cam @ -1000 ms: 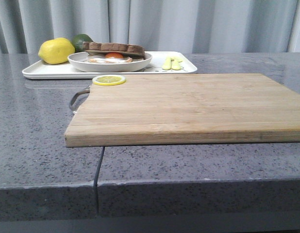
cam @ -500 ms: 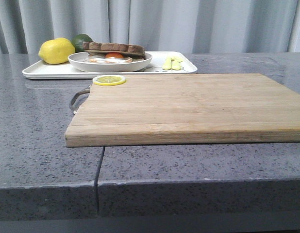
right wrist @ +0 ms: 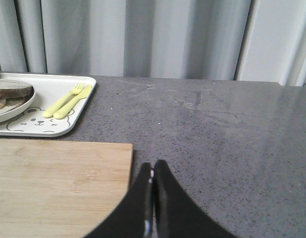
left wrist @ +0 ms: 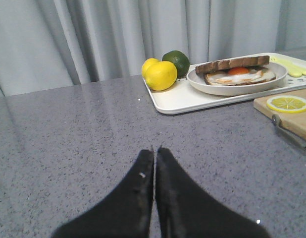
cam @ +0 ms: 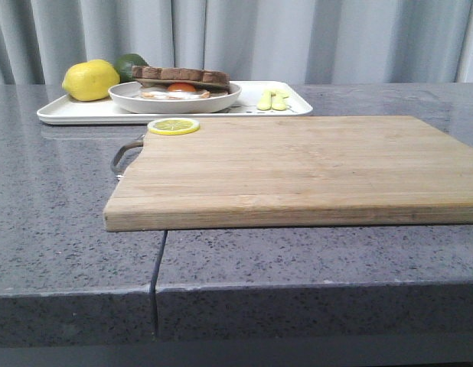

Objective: Place bread and move sandwich to tray

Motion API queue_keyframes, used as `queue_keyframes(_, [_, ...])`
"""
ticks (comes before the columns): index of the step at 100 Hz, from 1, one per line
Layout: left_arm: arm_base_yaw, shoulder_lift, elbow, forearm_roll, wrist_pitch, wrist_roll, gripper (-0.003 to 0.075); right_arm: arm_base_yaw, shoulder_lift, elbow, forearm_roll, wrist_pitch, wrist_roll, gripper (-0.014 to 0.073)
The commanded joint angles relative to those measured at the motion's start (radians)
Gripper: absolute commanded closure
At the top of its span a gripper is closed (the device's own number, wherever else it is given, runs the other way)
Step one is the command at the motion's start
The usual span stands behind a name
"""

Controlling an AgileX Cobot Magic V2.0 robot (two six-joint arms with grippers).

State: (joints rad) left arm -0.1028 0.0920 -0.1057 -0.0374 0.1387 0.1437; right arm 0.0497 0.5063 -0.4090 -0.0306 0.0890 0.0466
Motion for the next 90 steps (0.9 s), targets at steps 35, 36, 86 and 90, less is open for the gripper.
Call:
queue_keyframes(35, [-0.004, -0.130, 0.121, 0.101, -0.054, -0.136, 0.0740, 0.004, -0.001, -0.026, -0.012, -0.077, 0.001, 0.0661])
queue_keyframes(36, [-0.002, -0.130, 0.121, 0.101, -0.054, -0.136, 0.0740, 0.004, -0.001, -0.026, -0.012, -0.077, 0.001, 0.0661])
queue_keyframes(86, [-0.002, -0.128, 0.121, 0.103, -0.054, -0.136, 0.0740, 0.004, -0.001, -0.026, -0.012, -0.079, 0.001, 0.0661])
queue_keyframes(90, [-0.002, -0.128, 0.121, 0.103, -0.054, -0.136, 0.0740, 0.004, -0.001, -0.026, -0.012, -0.079, 0.001, 0.0661])
